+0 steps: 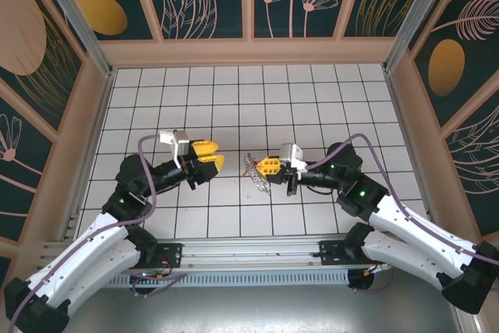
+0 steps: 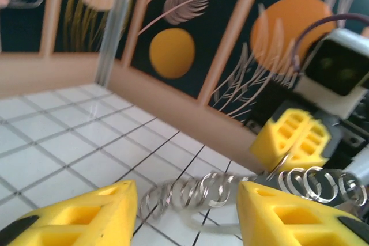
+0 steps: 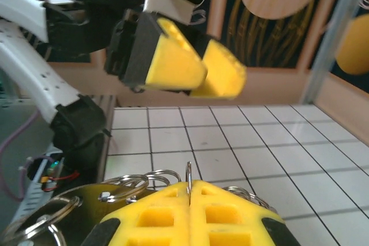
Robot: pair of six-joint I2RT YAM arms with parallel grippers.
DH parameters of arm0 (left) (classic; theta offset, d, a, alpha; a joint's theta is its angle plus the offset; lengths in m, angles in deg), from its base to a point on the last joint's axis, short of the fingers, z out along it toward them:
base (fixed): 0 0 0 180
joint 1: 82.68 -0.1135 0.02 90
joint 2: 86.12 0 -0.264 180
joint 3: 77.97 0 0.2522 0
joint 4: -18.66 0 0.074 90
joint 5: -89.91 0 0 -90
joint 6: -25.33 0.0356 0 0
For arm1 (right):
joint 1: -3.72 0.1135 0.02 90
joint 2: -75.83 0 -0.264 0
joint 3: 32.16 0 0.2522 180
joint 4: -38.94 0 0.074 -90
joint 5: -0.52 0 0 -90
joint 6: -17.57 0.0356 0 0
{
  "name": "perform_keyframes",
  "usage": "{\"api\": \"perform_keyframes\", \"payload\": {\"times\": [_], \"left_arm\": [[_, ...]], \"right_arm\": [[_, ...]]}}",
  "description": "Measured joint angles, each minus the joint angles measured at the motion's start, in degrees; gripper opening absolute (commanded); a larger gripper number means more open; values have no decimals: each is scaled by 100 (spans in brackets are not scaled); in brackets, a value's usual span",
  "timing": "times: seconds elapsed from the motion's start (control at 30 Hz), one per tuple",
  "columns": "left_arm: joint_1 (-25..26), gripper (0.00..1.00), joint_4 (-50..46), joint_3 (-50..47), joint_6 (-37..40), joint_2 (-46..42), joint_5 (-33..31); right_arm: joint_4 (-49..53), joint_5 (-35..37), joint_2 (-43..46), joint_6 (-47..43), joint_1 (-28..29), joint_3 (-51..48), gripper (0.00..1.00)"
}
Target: Put the keys on the keyring
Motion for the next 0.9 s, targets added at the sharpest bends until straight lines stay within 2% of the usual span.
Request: {"api": "perform_keyframes", "payload": {"times": [0.23,0.47,0.67,0.9], "left_arm": [[750,51,-496,529,986,-26,273],[1539,40,-1939,1436,2297,708,-328],[1738,31,-2927,2153,3036,1178,-841],[1834,29,-3803,2472,3521,1478,-1099]], "right_arm": [[-85,-442,0,-44,79,4,0],[-13,-494,0,-210,105,4,0],[323,-339,0,-439,190,59,0],[525,-101,0,-586,302,105,0]]}}
